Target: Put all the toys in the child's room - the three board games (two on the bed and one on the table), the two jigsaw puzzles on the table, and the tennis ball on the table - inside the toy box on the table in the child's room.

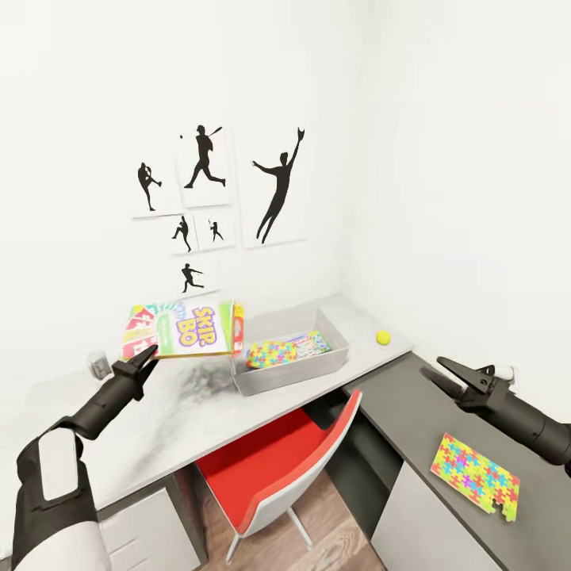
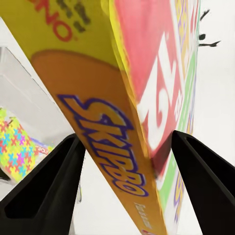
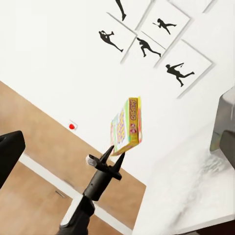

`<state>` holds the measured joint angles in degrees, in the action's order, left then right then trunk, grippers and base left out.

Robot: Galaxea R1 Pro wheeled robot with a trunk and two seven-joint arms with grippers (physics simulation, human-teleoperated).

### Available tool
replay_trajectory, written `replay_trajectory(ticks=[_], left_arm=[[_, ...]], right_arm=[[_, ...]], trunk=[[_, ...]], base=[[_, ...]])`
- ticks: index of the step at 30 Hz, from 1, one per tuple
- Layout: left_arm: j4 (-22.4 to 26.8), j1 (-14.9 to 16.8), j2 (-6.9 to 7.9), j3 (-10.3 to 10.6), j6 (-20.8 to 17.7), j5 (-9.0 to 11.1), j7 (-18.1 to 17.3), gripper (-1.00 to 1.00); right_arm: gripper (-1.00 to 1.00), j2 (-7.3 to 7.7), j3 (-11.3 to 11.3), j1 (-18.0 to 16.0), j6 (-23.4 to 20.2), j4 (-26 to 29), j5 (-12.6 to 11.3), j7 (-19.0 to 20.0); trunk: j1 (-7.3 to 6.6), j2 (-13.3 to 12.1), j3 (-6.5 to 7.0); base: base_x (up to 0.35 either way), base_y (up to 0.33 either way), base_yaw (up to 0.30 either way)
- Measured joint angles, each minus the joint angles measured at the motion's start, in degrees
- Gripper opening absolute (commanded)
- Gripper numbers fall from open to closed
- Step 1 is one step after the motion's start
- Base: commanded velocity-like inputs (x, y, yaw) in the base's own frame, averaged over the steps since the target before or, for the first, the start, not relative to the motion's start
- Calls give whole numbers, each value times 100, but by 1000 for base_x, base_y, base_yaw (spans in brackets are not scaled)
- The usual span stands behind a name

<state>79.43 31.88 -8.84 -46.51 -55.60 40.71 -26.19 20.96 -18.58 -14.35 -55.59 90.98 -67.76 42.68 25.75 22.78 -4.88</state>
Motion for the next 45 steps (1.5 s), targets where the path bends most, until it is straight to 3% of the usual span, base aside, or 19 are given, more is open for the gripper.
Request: replay_trajectory(ticks=[2, 4, 6, 8, 10, 11, 14, 16, 19, 21, 28, 45], left_arm=[[-3, 98, -86, 187, 235, 84, 180, -100], [-79, 188, -110, 572, 617, 171, 450, -100], [-196, 248, -110, 840, 931, 230, 809, -100], [-354, 315, -109, 1050, 1269, 427, 1313, -100], [-621, 473, -109, 1356, 1745, 830, 2128, -100], [-687, 514, -109, 1456, 1852, 994, 2339, -100], [-968, 664, -110, 2130, 2196, 1794, 3307, -100], [-1031, 722, -110, 2438, 2281, 2123, 3613, -100], [-1057, 769, -110, 2821, 2454, 2392, 3866, -100], [-1050, 778, -110, 2993, 2578, 2433, 3919, -100], [-1098, 786, -110, 3227, 2966, 2460, 3968, -100], [-1138, 787, -110, 3261, 3038, 2469, 3998, -100]], right_arm=[[100, 8, -46, 0, -9, 0, 3, 19], [100, 16, -78, 0, -21, 0, 4, 51], [100, 19, -110, 0, -27, -4, 6, 66], [100, 20, -155, 0, -35, -7, 6, 73], [100, 21, -216, 0, -49, -8, 5, 77], [100, 23, -231, 0, -51, -8, 6, 77], [100, 27, -281, 0, -57, -9, 5, 79], [100, 25, -290, 0, -58, -9, 6, 80], [100, 28, -297, 0, -59, -11, 7, 80], [100, 29, -301, 0, -59, -13, 7, 80], [100, 30, -307, 0, -59, -15, 6, 80], [100, 30, -302, 0, -59, -9, 6, 80]], trunk=[[0, 0, 0], [0, 0, 0], [0, 0, 0], [0, 0, -1], [0, -1, 0], [0, 0, 0], [0, -1, 0], [0, -1, 0], [0, 0, 0], [0, 0, 0], [0, 0, 0], [0, 0, 0]], base=[[0, 0, 0], [0, 0, 0], [0, 0, 0], [0, 0, 0], [0, 0, 0], [0, 0, 0], [0, 0, 0], [0, 0, 0], [0, 0, 0], [0, 0, 0], [0, 0, 0], [-54, -55, 0]])
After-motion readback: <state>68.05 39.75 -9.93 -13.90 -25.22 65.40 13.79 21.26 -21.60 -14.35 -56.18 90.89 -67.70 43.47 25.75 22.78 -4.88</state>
